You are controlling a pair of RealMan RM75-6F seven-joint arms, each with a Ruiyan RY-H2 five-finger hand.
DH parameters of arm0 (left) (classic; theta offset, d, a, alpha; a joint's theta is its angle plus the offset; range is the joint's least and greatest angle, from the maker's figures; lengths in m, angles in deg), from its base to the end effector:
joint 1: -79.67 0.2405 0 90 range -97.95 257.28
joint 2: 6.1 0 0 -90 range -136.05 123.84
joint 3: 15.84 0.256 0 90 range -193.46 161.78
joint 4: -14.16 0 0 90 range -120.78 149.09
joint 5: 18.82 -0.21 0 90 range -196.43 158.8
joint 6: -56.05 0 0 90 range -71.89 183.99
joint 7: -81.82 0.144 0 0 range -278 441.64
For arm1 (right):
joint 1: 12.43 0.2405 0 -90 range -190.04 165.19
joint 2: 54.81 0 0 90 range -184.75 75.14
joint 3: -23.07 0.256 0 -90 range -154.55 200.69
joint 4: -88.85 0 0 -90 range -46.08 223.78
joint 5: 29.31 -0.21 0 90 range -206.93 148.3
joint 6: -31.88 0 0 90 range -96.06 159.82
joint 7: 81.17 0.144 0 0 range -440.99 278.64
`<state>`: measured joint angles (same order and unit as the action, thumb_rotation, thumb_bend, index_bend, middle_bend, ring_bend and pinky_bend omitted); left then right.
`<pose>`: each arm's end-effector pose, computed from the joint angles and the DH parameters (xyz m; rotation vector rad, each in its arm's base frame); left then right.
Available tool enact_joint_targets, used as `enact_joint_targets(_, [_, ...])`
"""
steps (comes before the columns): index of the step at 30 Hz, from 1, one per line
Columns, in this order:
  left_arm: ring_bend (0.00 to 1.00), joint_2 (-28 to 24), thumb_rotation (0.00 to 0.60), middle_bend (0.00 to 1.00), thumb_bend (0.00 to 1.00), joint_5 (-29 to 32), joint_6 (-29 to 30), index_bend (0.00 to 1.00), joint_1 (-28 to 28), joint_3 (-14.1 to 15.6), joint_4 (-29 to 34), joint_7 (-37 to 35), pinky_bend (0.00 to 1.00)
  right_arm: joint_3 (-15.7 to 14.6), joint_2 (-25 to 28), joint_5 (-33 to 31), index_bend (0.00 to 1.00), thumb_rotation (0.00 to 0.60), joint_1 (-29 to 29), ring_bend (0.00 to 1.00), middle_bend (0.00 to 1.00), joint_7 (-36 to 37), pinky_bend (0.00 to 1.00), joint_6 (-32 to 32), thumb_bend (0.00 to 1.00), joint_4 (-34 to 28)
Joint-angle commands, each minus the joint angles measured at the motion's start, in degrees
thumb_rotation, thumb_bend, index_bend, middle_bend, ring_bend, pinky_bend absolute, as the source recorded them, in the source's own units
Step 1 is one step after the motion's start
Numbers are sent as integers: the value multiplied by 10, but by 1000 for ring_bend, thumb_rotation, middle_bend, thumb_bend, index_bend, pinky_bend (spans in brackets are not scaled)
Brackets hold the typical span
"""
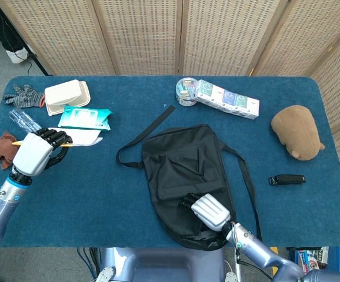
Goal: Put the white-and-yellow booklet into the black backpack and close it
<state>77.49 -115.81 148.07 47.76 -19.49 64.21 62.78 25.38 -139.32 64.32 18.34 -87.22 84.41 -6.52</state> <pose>-0.2497 0.3360 0.1244 -1.7119 -0.3638 -1.3512 -0.1485 -0.2349 -0.0278 2.2127 -1.0130 1.0819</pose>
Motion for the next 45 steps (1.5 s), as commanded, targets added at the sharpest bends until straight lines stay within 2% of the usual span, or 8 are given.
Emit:
enact_joint_targets(1, [589,2,600,707,545,-1,6,820,3,1,-9,-9,645,17,-7,-28,477,600,18,446,495,11,668,-22,466,-2])
enact_joint_targets(5, [589,5,600,707,545,-3,16,820,6,3,-23,-23,646,54,-16,-90,545,600,49,522,569,28,787,-61,499,-6])
enact_joint_targets(10, [589,9,600,707,545,-12,37,822,11,7,-41,-40,646,101,-19,-169,557,600,85,534,583,21,820,-91,530,-17])
enact_joint_targets(14, [589,16,600,710,544,-22,61,826,13,12,-59,-59,646,125,-17,-240,558,600,106,535,584,3,822,-103,556,-30])
enact_joint_targets(22, [589,38,600,715,545,-66,127,831,13,33,-80,-95,646,152,-25,-389,559,600,156,537,589,-55,825,-96,587,-30])
enact_joint_targets(32, [589,62,600,716,541,-122,191,833,4,54,-46,-80,646,200,-46,-581,559,600,253,540,592,-109,851,-63,626,-9])
enact_joint_targets(37, [589,74,600,717,539,-125,198,835,5,58,-43,-90,645,212,-74,-643,555,600,316,540,592,-148,851,-47,628,36])
enact_joint_targets(45, [590,105,600,717,536,-156,229,835,-9,67,-42,-104,646,204,-80,-684,553,600,347,540,592,-168,851,-39,629,71])
